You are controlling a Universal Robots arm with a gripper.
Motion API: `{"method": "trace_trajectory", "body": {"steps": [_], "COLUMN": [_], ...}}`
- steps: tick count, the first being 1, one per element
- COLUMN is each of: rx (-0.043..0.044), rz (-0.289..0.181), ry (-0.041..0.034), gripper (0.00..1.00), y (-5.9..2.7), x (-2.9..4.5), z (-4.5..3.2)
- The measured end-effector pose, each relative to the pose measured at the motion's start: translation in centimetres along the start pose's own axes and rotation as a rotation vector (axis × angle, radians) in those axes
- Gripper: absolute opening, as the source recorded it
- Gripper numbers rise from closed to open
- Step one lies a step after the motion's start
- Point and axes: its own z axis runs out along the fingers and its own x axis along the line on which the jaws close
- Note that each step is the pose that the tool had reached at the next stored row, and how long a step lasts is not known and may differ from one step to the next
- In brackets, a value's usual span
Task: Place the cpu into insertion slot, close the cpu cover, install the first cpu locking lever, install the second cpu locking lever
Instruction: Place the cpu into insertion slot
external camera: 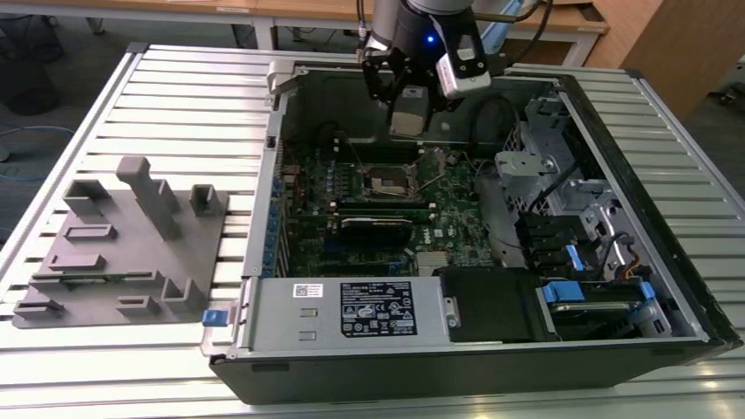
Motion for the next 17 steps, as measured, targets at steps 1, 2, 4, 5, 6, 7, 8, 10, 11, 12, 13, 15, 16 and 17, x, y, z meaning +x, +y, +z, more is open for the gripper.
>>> {"method": "trace_trajectory", "body": {"steps": [1, 2, 4, 5, 6, 7, 8, 10, 11, 12, 13, 15, 16, 17], "rx": [-0.0003, -0.0004, -0.0004, -0.0004, -0.0004, -0.0004, -0.0005, -0.0007, -0.0009, -0.0011, -0.0014, -0.0018, -0.0019, -0.0020], "rz": [0.011, 0.013, 0.013, 0.013, 0.014, 0.015, 0.018, 0.031, 0.041, 0.053, 0.066, 0.090, 0.094, 0.094], "ry": [-0.0010, -0.0012, -0.0013, -0.0013, -0.0013, -0.0014, -0.0017, -0.0029, -0.0038, -0.0049, -0.0061, -0.0083, -0.0085, -0.0086], "gripper": [0.54, 0.54, 0.54, 0.54, 0.54, 0.54, 0.54, 0.54, 0.54, 0.54, 0.54, 0.54, 0.54, 0.54], "y": [0.00, 0.00, 0.00, 0.00, 0.00, 0.00, 0.00, 0.00, 0.00, 0.00, 0.00, 0.00, 0.00, 0.00], "x": [0.00, 0.00, 0.00, 0.00, 0.00, 0.00, 0.00, 0.00, 0.00, 0.00, 0.00, 0.00, 0.00, 0.00], "z": [0.01, 0.01, 0.01, 0.01, 0.01, 0.01, 0.01, 0.02, 0.02, 0.02, 0.03, 0.04, 0.04, 0.04]}}
